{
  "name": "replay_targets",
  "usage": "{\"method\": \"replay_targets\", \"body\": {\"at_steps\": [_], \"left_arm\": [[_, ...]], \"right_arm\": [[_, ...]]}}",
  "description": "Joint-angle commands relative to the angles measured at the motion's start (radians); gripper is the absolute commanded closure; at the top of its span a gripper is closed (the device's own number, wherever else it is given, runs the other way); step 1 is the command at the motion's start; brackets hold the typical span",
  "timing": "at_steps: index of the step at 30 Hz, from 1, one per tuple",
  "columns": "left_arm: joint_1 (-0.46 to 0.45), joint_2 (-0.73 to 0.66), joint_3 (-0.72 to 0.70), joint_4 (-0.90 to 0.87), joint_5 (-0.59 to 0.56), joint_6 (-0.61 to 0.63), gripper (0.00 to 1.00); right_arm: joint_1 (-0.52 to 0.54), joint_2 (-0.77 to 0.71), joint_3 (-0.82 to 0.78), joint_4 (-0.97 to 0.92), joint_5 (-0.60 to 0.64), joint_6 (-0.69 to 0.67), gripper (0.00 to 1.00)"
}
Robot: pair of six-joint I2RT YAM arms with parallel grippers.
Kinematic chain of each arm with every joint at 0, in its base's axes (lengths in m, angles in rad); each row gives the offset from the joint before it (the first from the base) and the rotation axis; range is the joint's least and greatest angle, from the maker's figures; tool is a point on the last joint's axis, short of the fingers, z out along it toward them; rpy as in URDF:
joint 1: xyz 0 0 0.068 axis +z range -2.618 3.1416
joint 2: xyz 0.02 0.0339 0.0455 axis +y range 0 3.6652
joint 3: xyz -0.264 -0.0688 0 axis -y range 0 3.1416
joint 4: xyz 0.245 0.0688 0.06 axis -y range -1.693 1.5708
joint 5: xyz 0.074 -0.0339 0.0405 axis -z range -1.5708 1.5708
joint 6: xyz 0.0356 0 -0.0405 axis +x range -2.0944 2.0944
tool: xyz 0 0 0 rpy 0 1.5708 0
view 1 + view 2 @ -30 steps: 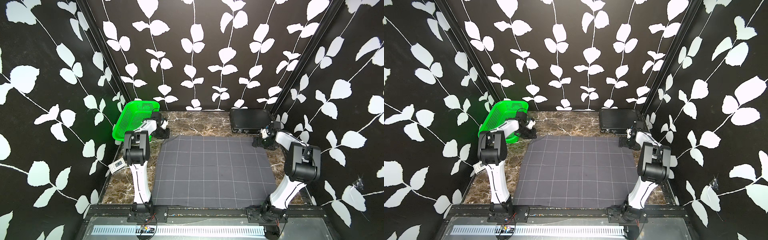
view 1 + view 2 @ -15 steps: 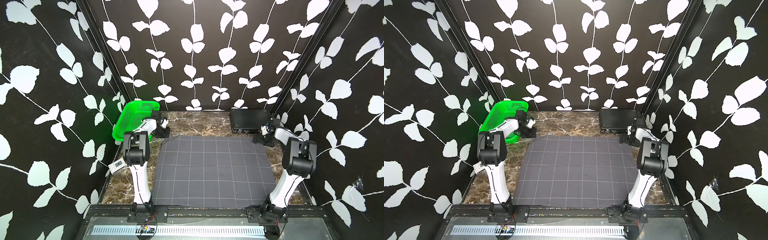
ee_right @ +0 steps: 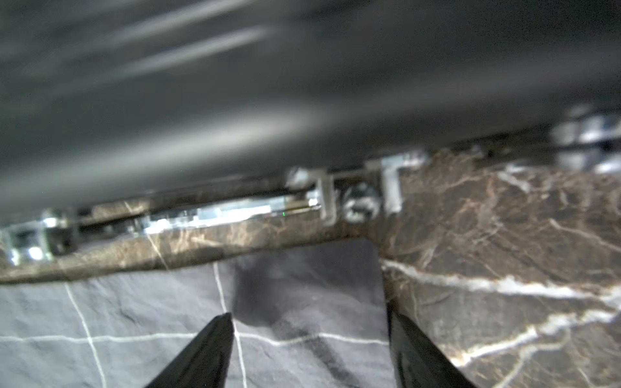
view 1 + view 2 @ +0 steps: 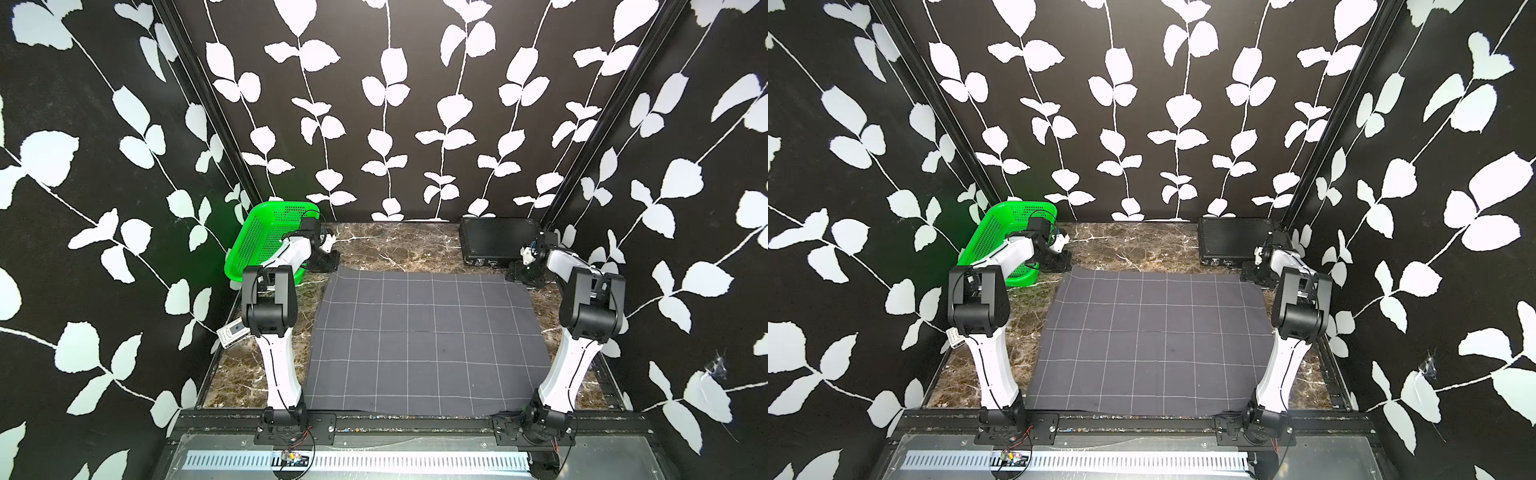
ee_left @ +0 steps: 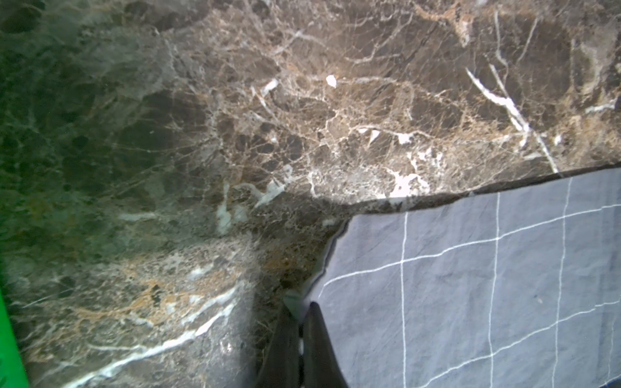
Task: Roll up the pillowcase
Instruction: Fold the pillowcase at the center of the board.
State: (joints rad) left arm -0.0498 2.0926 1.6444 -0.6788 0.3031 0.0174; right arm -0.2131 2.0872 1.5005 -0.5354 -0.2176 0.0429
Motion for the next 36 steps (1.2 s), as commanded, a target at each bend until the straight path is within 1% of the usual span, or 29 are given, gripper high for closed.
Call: {"method": "replay_targets", "body": {"at_steps": [1,5,6,7,8,12,17,23,28,31,33,36], "left_arm": [[-0.004,-0.042,-0.002,-0.002,0.012,0.01,1.0],[-0.004,-0.042,-0.002,-0.009,0.011,0.016,1.0],[-0.004,-0.043,-0.003,-0.014,0.011,0.019,1.0],[-0.004,-0.044,-0.004,-0.015,0.011,0.021,1.0],[-0.003,-0.048,-0.007,-0.015,0.011,0.023,1.0],[-0.004,-0.06,-0.011,-0.024,0.005,0.031,1.0],[-0.005,-0.103,-0.028,-0.032,-0.016,0.042,1.0],[-0.045,-0.205,-0.096,-0.01,-0.041,0.053,1.0],[-0.077,-0.309,-0.176,0.056,-0.066,0.061,1.0],[-0.077,-0.317,-0.144,0.07,-0.084,0.102,1.0],[-0.078,-0.299,-0.094,0.068,-0.104,0.13,1.0],[-0.077,-0.261,-0.01,0.077,-0.099,0.153,1.0]], "right_arm": [[0.002,0.031,0.012,-0.014,-0.036,-0.013,0.38],[0.002,0.019,-0.012,0.011,-0.048,-0.02,0.54],[0.002,0.013,-0.017,0.018,-0.052,-0.02,0.59],[0.002,0.008,-0.022,0.032,-0.061,-0.023,0.67],[0.002,0.004,-0.026,0.042,-0.066,-0.023,0.71],[0.001,-0.022,-0.03,0.049,-0.075,-0.03,0.84],[0.001,-0.109,-0.057,0.073,-0.074,-0.05,1.0],[0.012,-0.251,-0.127,0.1,-0.1,-0.085,1.0],[0.016,-0.412,-0.257,0.157,-0.096,-0.135,1.0],[0.002,-0.466,-0.262,0.189,-0.071,-0.156,1.0],[-0.007,-0.476,-0.24,0.213,-0.071,-0.153,1.0],[-0.011,-0.467,-0.195,0.222,-0.076,-0.159,1.0]]}}
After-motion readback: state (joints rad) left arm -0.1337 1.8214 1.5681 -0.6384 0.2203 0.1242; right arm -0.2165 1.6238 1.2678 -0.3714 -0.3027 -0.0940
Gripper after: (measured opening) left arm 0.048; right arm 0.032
